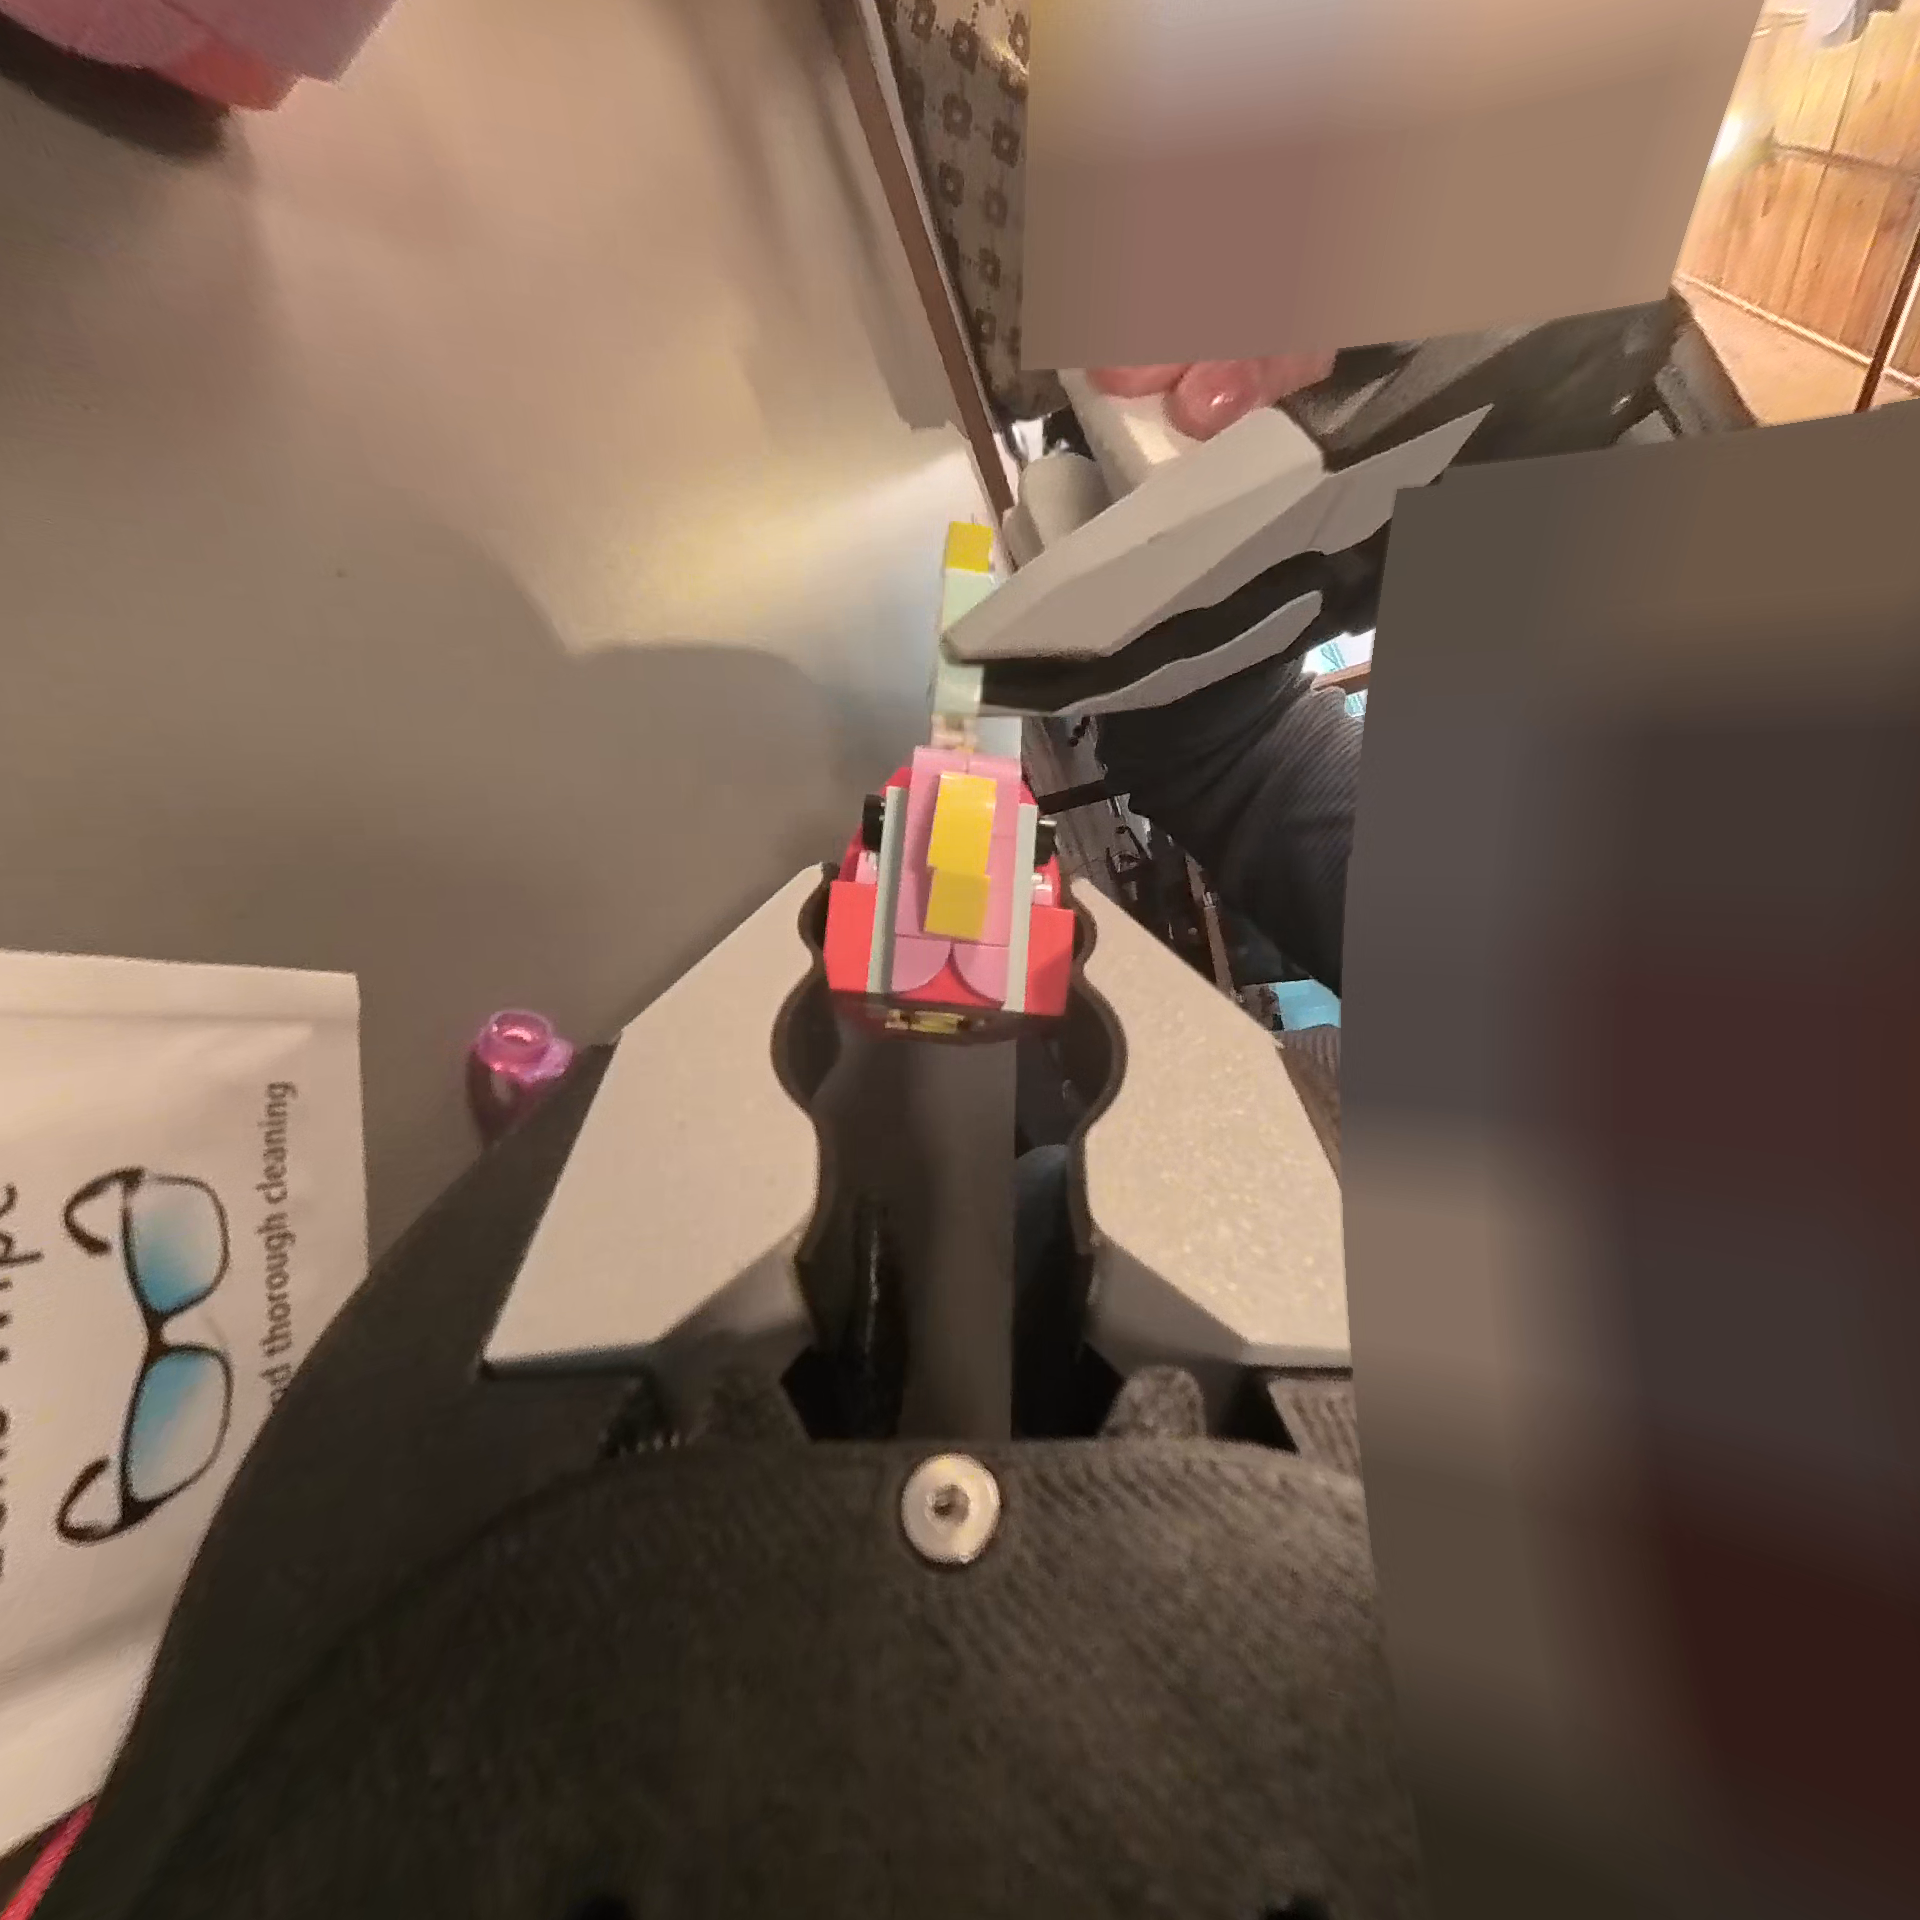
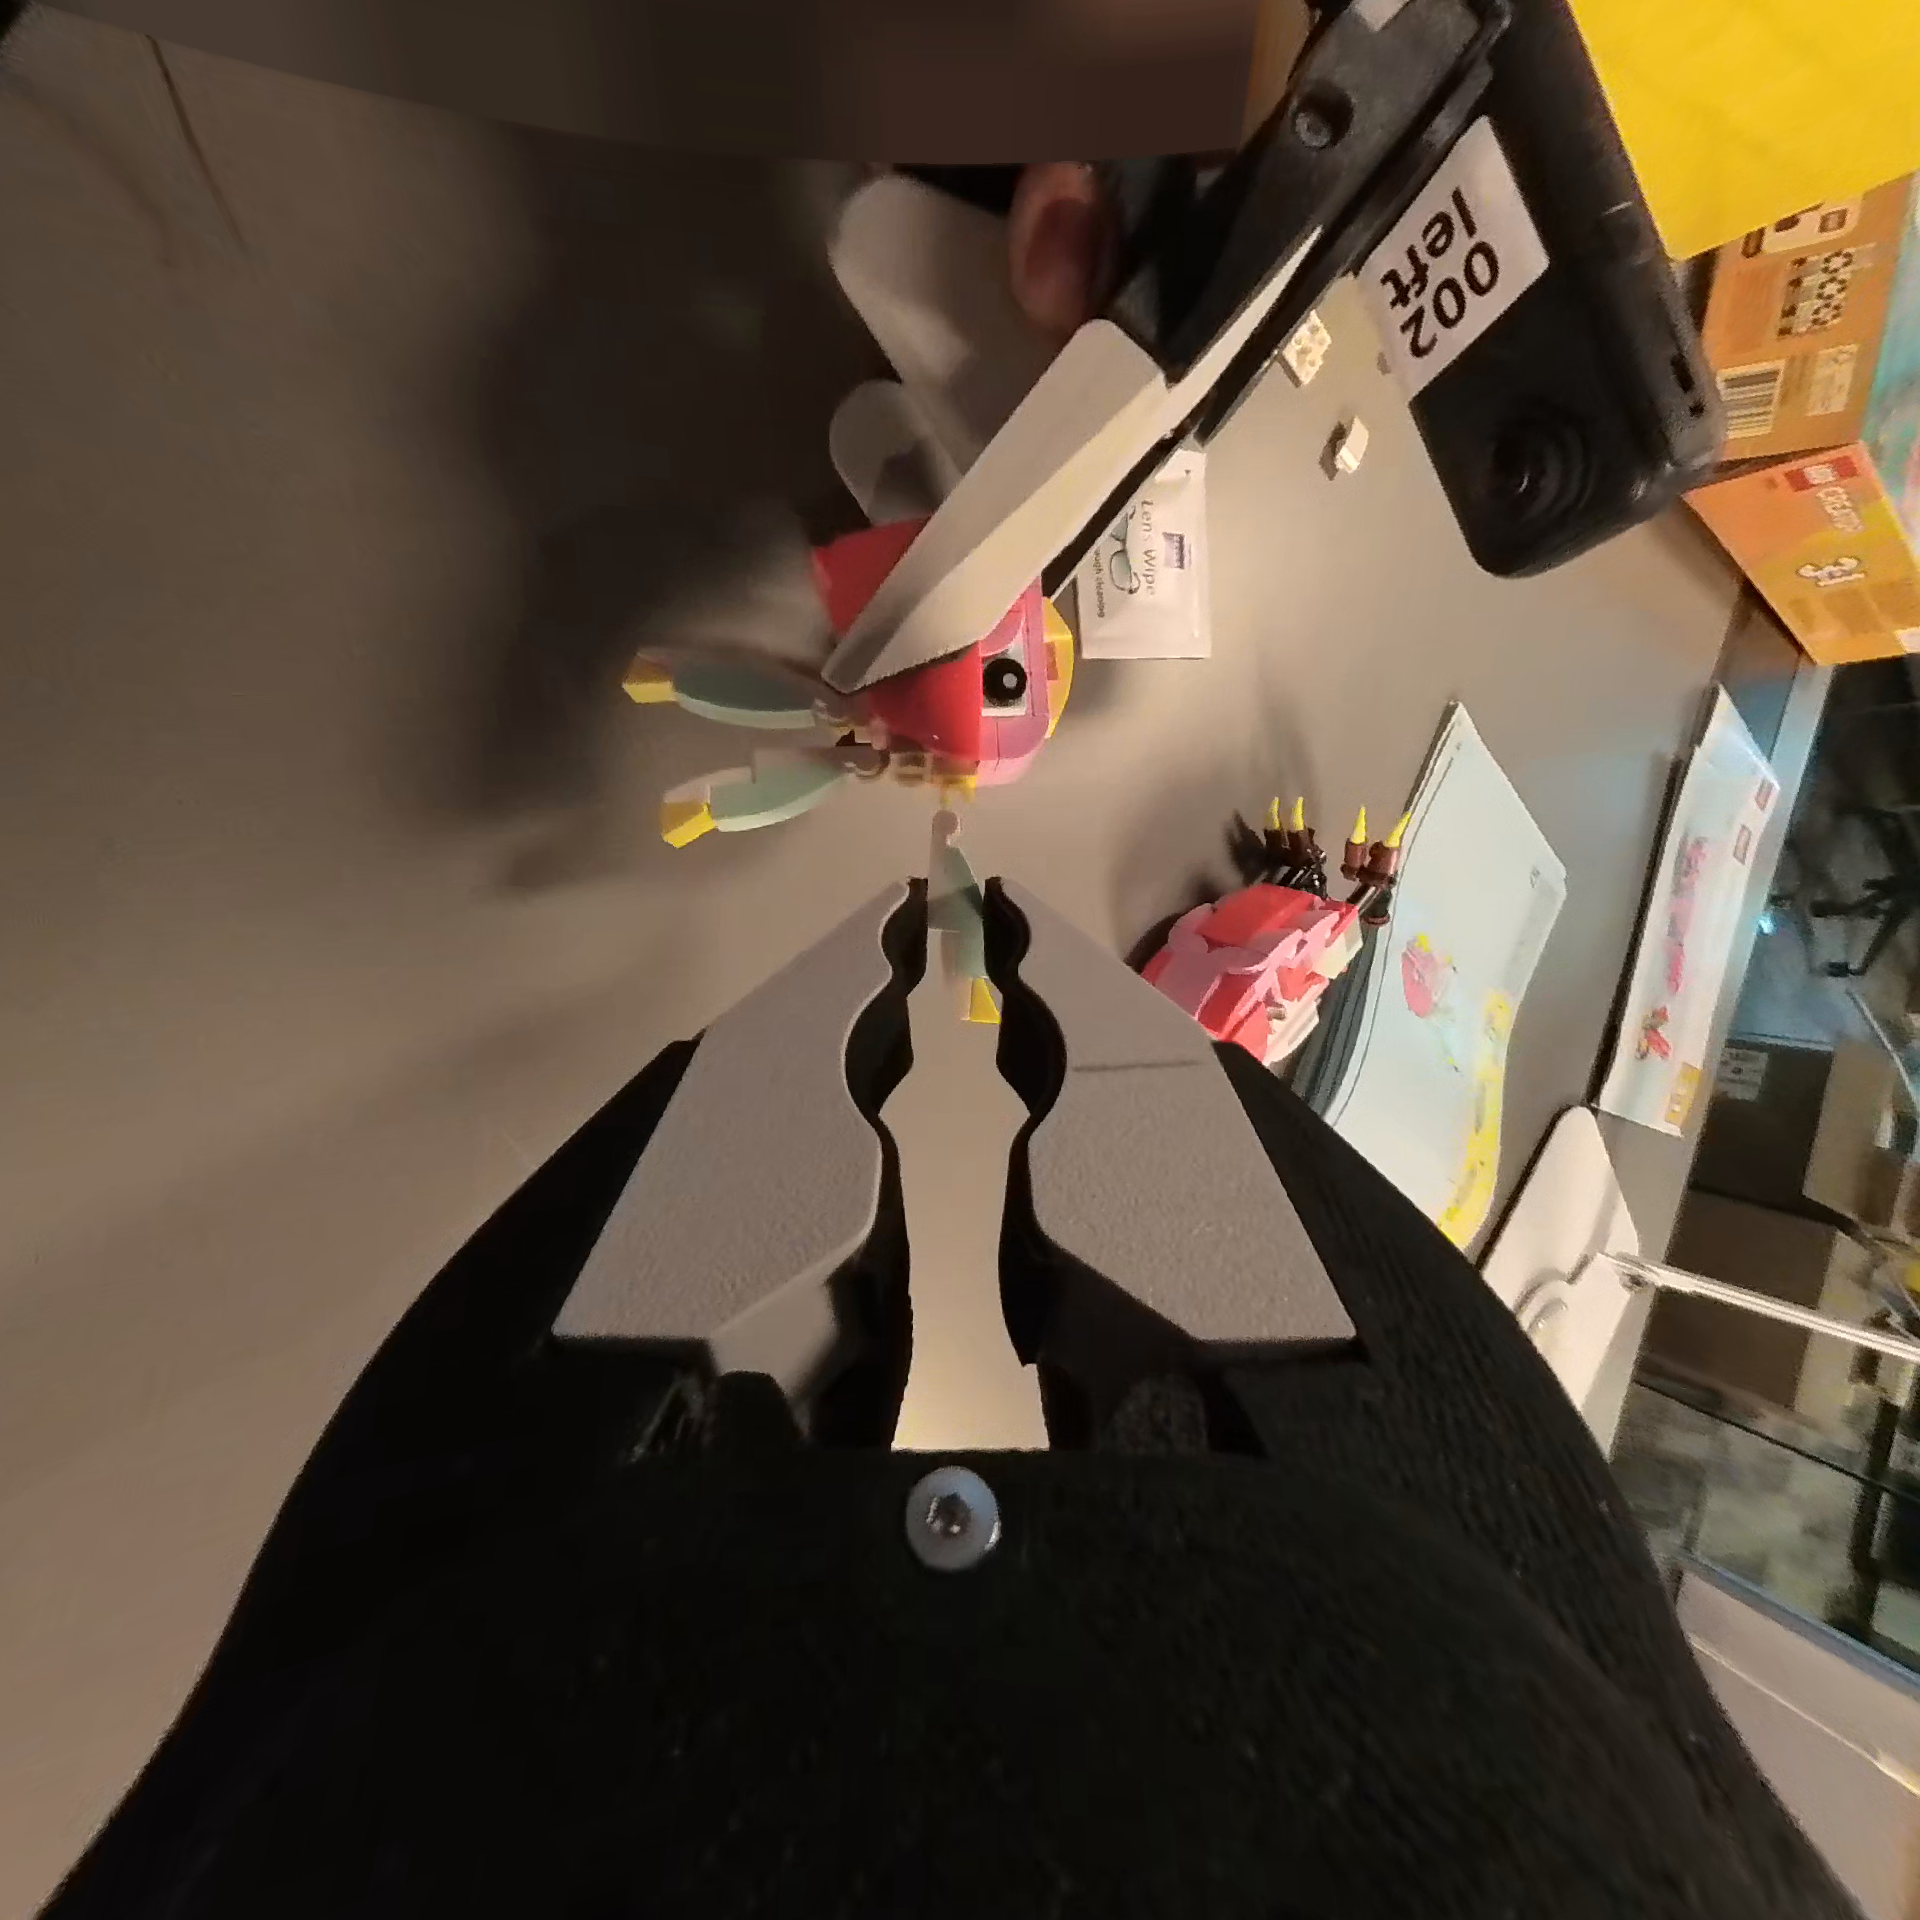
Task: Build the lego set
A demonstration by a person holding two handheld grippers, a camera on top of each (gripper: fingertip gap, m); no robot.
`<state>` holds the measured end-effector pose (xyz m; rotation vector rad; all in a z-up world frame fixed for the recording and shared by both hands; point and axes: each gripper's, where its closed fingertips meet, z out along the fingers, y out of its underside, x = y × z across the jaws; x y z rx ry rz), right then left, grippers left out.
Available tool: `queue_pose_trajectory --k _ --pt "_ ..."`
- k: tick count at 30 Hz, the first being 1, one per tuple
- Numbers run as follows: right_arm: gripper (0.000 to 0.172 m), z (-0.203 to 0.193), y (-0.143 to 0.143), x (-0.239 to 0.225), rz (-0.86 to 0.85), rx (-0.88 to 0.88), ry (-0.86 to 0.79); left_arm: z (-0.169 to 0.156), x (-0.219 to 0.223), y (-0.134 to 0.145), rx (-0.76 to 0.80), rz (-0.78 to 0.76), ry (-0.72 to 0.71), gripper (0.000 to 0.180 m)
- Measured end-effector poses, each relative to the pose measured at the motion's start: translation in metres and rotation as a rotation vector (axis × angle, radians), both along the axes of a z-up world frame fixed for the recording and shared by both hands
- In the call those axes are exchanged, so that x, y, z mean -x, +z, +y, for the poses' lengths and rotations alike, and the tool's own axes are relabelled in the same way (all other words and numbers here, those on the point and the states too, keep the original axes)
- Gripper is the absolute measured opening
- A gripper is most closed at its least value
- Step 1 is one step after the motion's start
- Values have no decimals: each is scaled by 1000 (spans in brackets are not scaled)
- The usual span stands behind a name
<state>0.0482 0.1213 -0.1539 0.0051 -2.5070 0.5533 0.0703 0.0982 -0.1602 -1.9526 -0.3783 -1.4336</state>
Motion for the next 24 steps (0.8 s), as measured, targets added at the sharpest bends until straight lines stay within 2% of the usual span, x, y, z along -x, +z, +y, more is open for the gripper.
queue_pose_trajectory --k 7,17,24 --pt "9 -2 -1 1 -29 21 8 0 -1 -1 3 12 -7 39" --pt "7 -4 -15 1 -90 -35 19 0 -4 -6 15 57 -16 38" --pt "8 3 -13 6 28 -275 -86 4 2 -7 17 83 42 38"
